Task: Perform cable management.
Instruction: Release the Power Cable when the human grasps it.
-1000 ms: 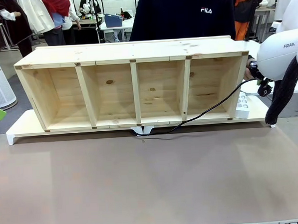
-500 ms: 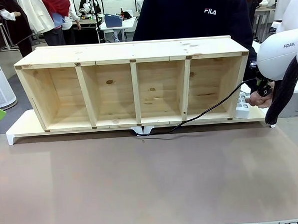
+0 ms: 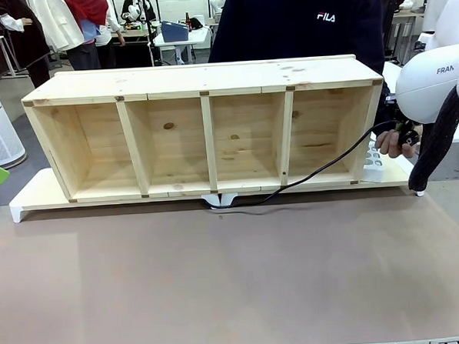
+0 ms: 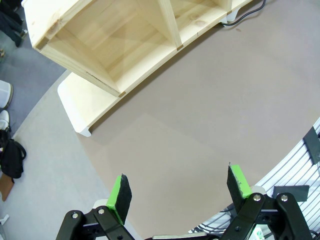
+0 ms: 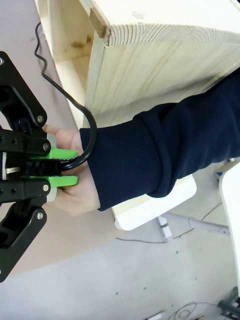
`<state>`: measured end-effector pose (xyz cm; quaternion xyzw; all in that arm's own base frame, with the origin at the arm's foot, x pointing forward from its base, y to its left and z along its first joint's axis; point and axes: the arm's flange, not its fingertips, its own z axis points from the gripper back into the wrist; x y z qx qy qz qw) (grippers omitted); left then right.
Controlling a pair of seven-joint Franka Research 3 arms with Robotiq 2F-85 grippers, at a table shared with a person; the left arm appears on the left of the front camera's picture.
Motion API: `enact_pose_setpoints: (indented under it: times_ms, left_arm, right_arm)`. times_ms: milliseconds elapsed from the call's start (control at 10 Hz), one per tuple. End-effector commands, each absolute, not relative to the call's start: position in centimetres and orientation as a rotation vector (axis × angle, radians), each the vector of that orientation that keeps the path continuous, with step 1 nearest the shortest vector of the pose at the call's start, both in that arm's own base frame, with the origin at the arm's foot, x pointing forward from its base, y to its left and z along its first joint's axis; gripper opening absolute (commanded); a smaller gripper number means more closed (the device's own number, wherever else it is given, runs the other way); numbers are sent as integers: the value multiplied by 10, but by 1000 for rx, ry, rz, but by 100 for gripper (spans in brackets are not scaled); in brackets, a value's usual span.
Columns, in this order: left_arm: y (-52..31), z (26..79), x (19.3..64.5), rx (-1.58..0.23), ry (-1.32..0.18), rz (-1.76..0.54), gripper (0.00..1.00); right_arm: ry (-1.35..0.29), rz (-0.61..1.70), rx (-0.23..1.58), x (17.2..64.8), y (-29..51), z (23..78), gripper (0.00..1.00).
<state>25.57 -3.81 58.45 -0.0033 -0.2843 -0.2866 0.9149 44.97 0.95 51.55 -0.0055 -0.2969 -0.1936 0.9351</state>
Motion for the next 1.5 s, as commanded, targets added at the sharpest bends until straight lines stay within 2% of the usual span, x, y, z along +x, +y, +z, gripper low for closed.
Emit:
enact_pose_setpoints:
  times_ms: [0, 1100, 1400]
  left_arm:
    - [-38, 585, 258, -4, -597, -595, 100]
    - [-38, 585, 258, -4, -597, -595, 100]
    - [-38, 585, 258, -4, -597, -595, 100]
  right_arm:
    - [-613, -390, -16, 447, 10, 516, 15]
    - [-612, -393, -5, 450, 9, 515, 15]
    - [-602, -386, -19, 449, 8, 517, 44]
